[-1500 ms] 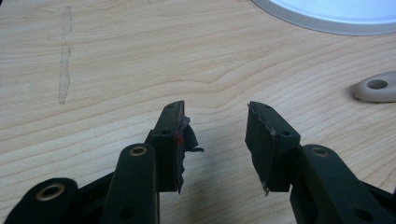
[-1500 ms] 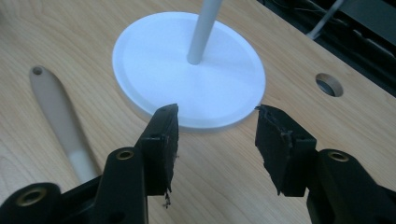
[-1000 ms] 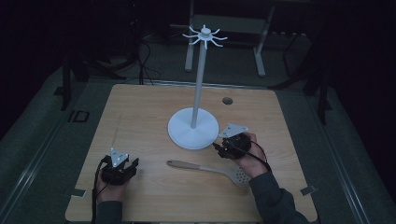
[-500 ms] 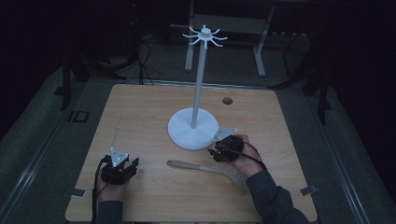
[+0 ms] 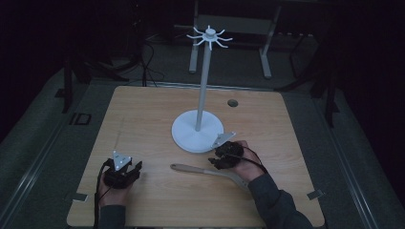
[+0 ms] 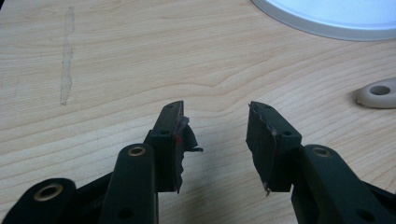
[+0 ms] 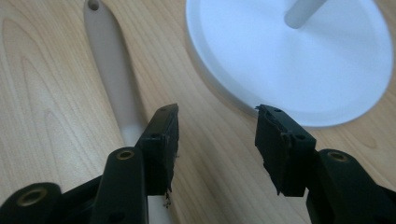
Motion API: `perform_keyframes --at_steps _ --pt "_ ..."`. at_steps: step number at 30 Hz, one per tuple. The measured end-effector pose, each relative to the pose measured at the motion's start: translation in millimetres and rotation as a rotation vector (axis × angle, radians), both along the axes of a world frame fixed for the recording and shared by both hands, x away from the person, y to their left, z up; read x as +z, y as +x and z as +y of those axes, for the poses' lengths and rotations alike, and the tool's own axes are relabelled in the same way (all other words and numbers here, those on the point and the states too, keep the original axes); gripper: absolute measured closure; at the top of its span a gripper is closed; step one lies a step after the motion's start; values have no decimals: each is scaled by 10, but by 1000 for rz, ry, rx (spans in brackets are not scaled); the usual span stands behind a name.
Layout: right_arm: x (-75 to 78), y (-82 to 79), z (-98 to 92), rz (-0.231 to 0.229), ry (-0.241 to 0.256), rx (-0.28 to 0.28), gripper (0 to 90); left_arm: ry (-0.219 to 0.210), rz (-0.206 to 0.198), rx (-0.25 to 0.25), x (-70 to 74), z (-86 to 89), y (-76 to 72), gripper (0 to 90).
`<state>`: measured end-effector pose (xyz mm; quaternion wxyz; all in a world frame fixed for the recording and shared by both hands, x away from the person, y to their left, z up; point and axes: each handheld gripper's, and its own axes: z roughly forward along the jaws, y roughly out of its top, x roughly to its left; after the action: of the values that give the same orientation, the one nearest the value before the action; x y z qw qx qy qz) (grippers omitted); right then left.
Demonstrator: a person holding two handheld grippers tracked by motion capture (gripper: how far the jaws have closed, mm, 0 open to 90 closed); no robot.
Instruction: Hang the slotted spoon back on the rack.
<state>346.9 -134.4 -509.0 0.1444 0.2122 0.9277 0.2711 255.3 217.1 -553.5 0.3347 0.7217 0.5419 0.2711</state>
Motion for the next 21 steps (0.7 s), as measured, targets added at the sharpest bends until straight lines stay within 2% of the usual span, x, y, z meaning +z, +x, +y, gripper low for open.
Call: perform_keyframes --at_steps 11,13,17,21 --pt "-73 22 69 67 -1 34 495 -2 0 0 2 6 -2 570" --pt "-91 18 95 88 1 50 500 -2 -1 0 3 7 -2 569" --pt "-110 1 122 104 -1 81 550 -2 0 0 2 7 -1 568" --pt "-138 -28 160 127 -6 110 559 1 2 0 1 5 -1 567"
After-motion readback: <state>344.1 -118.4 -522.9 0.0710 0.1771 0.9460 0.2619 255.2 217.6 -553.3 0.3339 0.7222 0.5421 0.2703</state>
